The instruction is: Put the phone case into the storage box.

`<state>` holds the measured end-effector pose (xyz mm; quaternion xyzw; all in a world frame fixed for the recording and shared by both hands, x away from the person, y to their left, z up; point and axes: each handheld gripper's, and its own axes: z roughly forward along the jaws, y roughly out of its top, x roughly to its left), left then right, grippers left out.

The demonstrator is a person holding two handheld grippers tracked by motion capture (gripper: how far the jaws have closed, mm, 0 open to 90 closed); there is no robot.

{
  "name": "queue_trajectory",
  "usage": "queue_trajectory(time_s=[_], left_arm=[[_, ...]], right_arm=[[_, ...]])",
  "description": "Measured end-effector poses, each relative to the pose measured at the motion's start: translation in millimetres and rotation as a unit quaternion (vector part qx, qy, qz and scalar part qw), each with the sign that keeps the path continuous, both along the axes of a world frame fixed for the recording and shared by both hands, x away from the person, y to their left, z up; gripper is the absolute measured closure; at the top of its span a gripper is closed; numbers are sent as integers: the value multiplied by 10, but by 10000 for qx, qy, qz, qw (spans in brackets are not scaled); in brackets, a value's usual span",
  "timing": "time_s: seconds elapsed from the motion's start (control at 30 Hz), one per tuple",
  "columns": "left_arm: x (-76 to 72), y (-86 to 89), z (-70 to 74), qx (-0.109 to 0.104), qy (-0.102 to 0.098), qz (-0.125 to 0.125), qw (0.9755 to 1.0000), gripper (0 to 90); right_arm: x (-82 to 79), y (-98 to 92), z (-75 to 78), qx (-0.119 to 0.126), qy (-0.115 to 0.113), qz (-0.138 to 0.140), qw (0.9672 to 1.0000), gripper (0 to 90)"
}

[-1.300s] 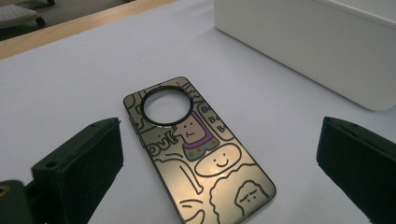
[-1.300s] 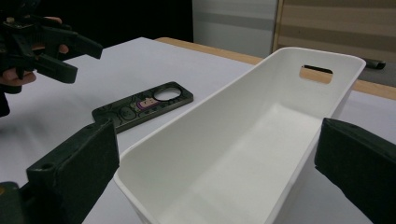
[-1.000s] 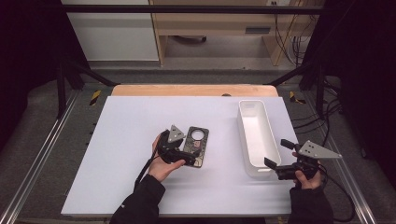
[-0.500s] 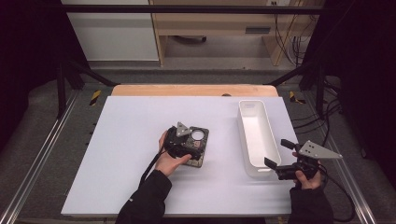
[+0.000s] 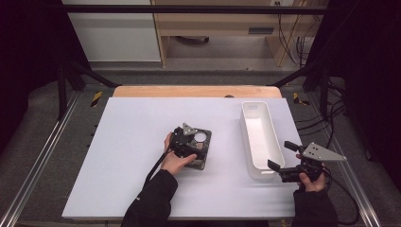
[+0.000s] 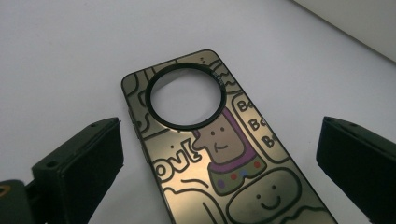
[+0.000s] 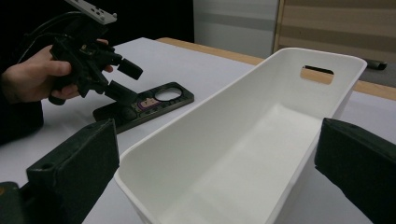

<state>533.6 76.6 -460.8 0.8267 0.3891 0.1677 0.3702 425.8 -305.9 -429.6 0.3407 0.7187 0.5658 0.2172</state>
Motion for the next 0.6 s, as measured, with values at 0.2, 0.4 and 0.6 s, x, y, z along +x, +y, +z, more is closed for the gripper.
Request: queue_trajectory(time_s=[0.2,0.4,0.6], left_arm=[[52,-67,-51,94,118,33,9999,0],[97,-118,-94,140,183,74,9997,0],[151,-113,-172,197,354,253,9989,0]], right_arm=[[1,-1,-1,-2,-5,4,10000,3],[-1,-6,2,11,-7,7,10000,3],[1,-3,1,3,-11,8,10000,3]])
